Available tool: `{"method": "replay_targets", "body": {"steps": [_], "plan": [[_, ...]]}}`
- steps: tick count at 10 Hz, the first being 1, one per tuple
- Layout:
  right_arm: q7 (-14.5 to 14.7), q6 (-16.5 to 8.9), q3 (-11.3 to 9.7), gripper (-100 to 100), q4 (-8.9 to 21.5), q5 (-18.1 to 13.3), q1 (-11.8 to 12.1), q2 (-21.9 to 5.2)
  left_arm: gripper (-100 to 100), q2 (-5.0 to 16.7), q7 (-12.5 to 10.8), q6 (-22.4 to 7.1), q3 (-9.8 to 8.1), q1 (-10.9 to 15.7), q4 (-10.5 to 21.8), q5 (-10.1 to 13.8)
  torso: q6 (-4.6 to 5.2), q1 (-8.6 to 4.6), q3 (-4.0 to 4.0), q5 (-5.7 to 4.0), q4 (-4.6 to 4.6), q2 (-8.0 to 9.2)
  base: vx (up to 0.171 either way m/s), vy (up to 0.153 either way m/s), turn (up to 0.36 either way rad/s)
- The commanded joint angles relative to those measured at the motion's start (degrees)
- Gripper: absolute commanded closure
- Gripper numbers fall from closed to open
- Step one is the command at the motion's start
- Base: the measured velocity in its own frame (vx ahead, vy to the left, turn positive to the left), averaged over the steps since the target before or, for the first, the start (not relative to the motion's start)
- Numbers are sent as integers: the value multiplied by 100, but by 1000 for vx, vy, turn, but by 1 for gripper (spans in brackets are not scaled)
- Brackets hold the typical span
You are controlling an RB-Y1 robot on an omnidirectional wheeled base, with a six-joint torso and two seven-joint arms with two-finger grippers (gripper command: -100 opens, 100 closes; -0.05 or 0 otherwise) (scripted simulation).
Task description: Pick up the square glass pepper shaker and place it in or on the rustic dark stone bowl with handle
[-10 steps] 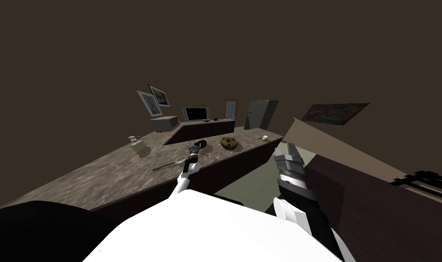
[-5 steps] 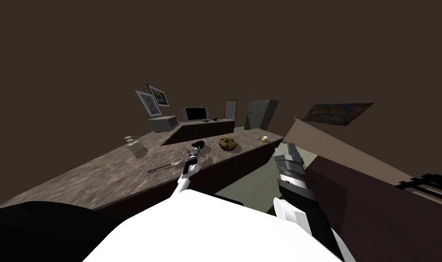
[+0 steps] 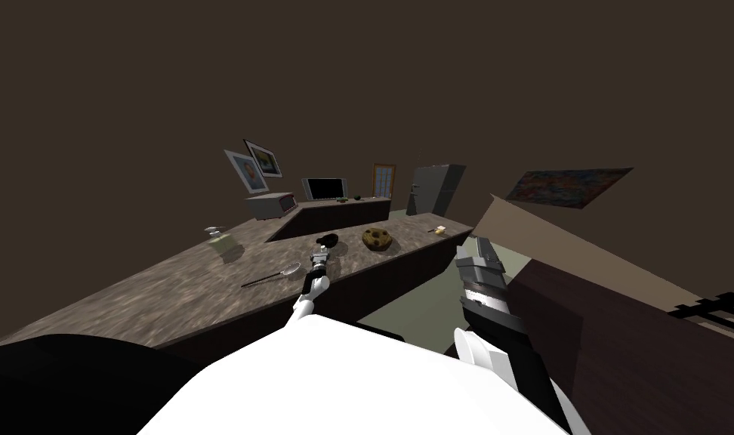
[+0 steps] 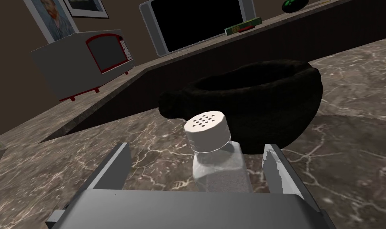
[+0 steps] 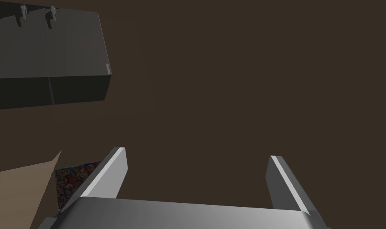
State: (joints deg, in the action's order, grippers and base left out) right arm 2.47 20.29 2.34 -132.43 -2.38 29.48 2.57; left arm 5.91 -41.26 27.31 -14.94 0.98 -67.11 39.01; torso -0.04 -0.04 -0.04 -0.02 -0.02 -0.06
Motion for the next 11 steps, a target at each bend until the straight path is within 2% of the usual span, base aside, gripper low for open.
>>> {"method": "replay_targets", "body": {"steps": [1,2,3,4,8,9,10,11], "plan": [[0,0,0,0,0,0,0,0,-100,0,0,0,0,0,0,0,0,0,0,0,0,0,0,0,0],[0,0,0,0,0,0,0,0,0,-3,-2,-5,-3,-4,7,4,1,3,2,0,1,2,0,0,0],[0,0,0,0,0,0,0,0,-100,-3,-2,-5,-3,-3,7,4,1,5,2,1,1,4,0,0,0],[0,0,0,0,0,0,0,0,100,-3,-2,-5,-3,-3,7,4,1,6,3,1,2,4,0,0,0],[0,0,0,0,0,0,0,0,100,-4,-9,2,-6,0,2,7,3,6,-1,0,-3,2,0,0,3],[0,0,0,0,0,0,0,0,0,-5,-9,3,-6,0,2,8,3,5,-1,0,-3,1,0,0,0],[0,0,0,0,0,0,0,0,100,85,10,-161,-75,75,-28,46,3,5,-2,0,-3,0,13,-13,40],[0,0,0,0,0,0,0,0,100,35,8,-86,-48,32,-37,31,1,2,-3,-4,-2,-4,6,-8,21]]}}
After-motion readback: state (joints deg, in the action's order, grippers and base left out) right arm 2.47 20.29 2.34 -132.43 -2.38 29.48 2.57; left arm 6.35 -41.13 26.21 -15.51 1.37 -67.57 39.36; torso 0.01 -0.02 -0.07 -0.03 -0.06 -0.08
